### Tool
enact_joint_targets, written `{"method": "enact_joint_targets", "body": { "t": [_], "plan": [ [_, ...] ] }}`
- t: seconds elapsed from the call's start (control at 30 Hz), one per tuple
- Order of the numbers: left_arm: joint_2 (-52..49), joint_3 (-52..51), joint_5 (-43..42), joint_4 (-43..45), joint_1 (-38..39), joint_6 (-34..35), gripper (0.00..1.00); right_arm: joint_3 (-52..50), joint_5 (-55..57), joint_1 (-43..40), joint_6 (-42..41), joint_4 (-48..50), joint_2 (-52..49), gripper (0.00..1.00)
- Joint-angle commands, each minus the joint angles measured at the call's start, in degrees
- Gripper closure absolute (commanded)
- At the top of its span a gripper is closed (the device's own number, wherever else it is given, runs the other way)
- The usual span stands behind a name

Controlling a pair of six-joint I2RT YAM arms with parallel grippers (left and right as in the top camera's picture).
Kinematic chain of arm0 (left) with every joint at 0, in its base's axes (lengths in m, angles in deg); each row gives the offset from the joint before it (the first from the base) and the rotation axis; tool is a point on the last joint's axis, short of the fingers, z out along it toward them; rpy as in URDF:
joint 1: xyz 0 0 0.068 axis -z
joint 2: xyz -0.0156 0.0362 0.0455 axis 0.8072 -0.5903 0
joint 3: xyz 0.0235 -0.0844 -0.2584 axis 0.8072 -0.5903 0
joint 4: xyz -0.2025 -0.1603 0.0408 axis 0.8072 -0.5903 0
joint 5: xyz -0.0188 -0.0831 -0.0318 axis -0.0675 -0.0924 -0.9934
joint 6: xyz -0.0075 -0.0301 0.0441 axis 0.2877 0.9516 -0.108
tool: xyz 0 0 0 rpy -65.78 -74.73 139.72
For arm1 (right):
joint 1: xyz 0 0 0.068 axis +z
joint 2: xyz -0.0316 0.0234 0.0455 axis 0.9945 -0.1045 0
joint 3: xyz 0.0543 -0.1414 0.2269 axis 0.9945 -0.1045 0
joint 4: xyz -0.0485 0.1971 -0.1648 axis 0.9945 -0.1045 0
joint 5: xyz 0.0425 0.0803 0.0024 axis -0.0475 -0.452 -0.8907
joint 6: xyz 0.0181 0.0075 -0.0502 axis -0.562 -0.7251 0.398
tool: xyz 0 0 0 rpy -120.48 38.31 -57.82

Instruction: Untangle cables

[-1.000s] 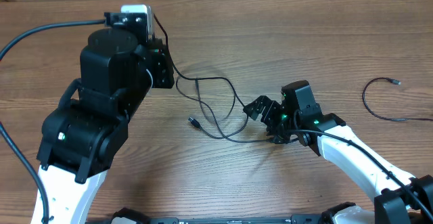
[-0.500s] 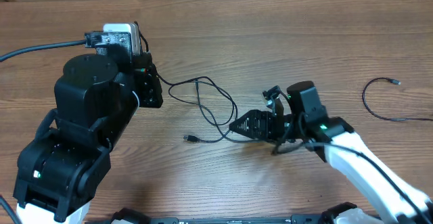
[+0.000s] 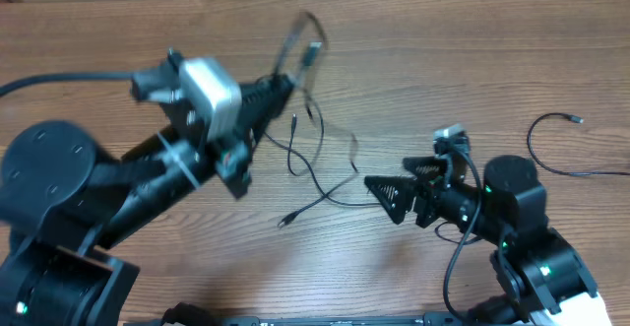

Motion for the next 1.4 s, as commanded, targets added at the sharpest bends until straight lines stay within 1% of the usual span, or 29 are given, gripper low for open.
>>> {"method": "enact_joint_targets", "body": {
  "t": [0.0,0.1,0.17,0.3,0.43,0.57,0.63,0.7,0.77,0.8,0.83,0.97,1.03,1.13,1.23,1.37],
  "plan": [
    [0.13,0.07,-15.08,1.75,0.28,-3.61,0.96,-0.20,8.87,0.22,2.60,2.60,0.59,0.00],
    [0.13,0.07,-19.45,5.11,0.28,-1.38,0.95,-0.20,8.81,0.22,3.32,6.08,-1.29,0.00],
    [0.13,0.07,-20.46,7.26,0.28,0.42,0.94,-0.17,6.78,0.55,3.91,8.11,-2.71,0.01],
    [0.13,0.07,-19.50,8.72,0.28,1.38,0.93,-0.17,-4.83,3.74,3.91,11.45,-5.14,0.00],
    [0.13,0.07,-14.97,7.82,0.26,1.44,0.95,-0.17,-2.47,5.42,7.32,8.81,-5.46,0.00],
    [0.15,0.07,-4.76,6.32,0.26,5.77,0.96,-0.07,11.26,5.22,7.39,4.09,-4.09,0.00],
    [0.15,0.07,2.19,4.63,0.26,7.69,0.96,0.24,15.76,5.25,7.39,0.96,-2.89,0.00],
    [0.15,0.07,13.14,2.23,0.26,12.07,0.96,0.50,15.63,5.25,7.56,-2.03,-1.18,0.00],
    [0.13,0.07,21.20,0.68,0.26,16.61,0.96,0.50,13.42,5.25,7.76,-4.22,0.46,0.00],
    [0.13,0.07,24.11,0.33,0.26,18.53,0.96,0.50,11.52,5.25,8.50,-5.03,1.11,0.00],
    [0.13,0.07,24.87,0.44,0.28,19.54,0.96,0.50,7.98,5.25,9.90,-5.86,1.92,0.00],
    [0.13,0.07,24.63,1.53,0.28,19.58,0.96,0.50,-5.86,5.25,14.64,-5.84,2.78,0.00],
    [0.09,0.07,24.61,1.42,0.28,19.63,0.96,0.50,-10.62,5.27,14.62,-4.37,2.38,0.00],
    [0.00,0.02,23.10,0.92,0.28,19.65,0.96,0.46,-11.74,5.42,14.64,-1.77,0.87,0.00],
    [-0.55,0.00,19.34,0.46,0.28,20.59,0.96,0.46,-10.99,6.01,18.78,1.42,-2.73,0.00],
    [-2.05,0.00,16.06,-0.66,0.28,22.49,0.96,0.46,-9.86,7.65,19.06,6.32,-8.76,0.07]
  ]
}}
